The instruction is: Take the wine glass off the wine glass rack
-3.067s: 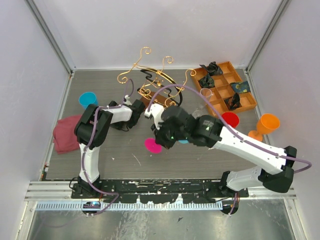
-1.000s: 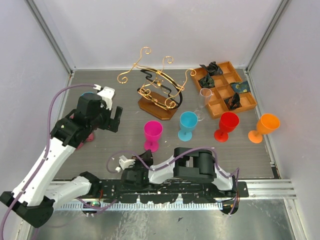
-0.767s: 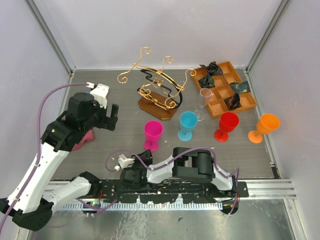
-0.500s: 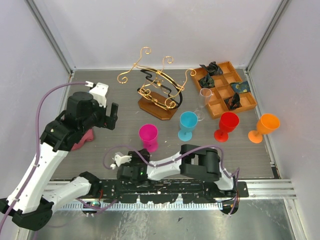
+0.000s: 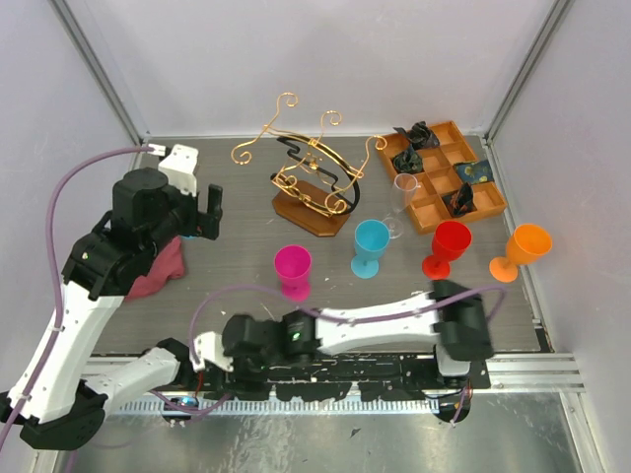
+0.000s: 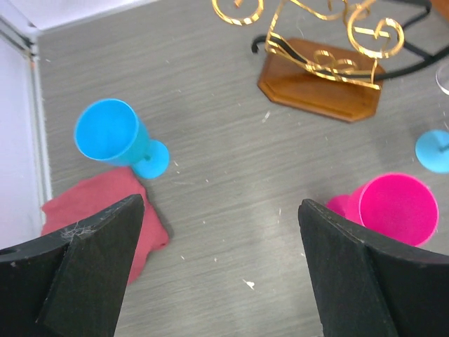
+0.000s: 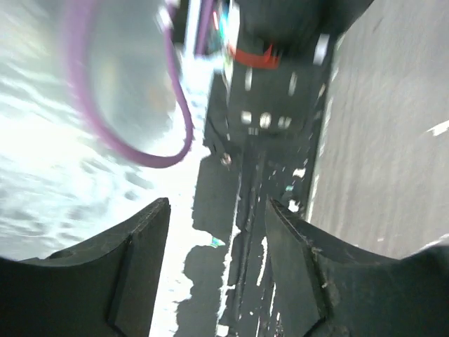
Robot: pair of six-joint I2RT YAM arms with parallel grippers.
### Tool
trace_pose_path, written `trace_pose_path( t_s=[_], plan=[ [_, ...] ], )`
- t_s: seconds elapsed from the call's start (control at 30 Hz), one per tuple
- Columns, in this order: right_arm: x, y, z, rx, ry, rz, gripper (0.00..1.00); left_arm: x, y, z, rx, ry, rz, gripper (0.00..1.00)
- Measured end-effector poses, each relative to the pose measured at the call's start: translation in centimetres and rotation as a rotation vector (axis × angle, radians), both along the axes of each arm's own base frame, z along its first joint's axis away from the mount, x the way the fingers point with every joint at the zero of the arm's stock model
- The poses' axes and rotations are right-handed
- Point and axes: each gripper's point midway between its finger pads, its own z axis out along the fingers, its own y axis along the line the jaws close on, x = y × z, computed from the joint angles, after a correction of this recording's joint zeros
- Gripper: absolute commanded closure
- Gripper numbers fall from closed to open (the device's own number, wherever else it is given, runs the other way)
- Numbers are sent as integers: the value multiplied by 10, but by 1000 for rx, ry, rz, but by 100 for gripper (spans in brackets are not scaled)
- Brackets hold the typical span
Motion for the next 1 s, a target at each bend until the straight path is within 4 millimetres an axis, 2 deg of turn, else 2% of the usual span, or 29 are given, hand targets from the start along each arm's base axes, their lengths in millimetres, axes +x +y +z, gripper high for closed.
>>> trace_pose_path(
  t_s=[0.03,0.07,0.1,0.13,0.2,0.27,0.37,0.43,0.5,0.57,0.63,0.73,0.8,0.83,0.9,1.0],
  plan=[
    [-5,1,29,59,33,15,37,2,2,7,-1,-18,16,2],
    [-2,3,69,146,66,16,37,4,5,13,-2,-34,34,2],
    [5,4,99,216,81,3,36,6,7,17,-2,-45,49,2],
    [21,3,140,316,100,-24,35,9,9,22,-3,-54,70,2],
    [64,-8,208,490,100,-110,32,14,11,30,-9,-66,105,2],
    [127,-42,279,679,62,-268,28,21,13,32,-19,-69,142,2],
    [201,-100,336,827,-38,-534,24,31,17,28,-29,-55,201,2],
    [235,-135,362,882,-105,-693,19,36,22,24,-37,-42,243,2],
    [270,-170,377,908,-168,-863,14,40,26,21,-47,-33,277,2],
    [299,-202,380,900,-215,-1006,13,41,27,19,-55,-28,292,2],
    [337,-248,376,869,-255,-1187,13,42,28,18,-64,-22,298,2],
    [397,-336,362,810,-258,-1472,12,44,25,15,-78,-5,295,2],
    [427,-380,347,779,-221,-1597,11,46,23,11,-83,15,295,2],
    [437,-396,337,761,-196,-1643,11,48,22,10,-85,25,297,2],
    [449,-414,312,708,-136,-1706,10,53,21,11,-91,39,304,2],
    [453,-413,284,640,-46,-1723,10,62,21,17,-108,47,323,2]
  ],
)
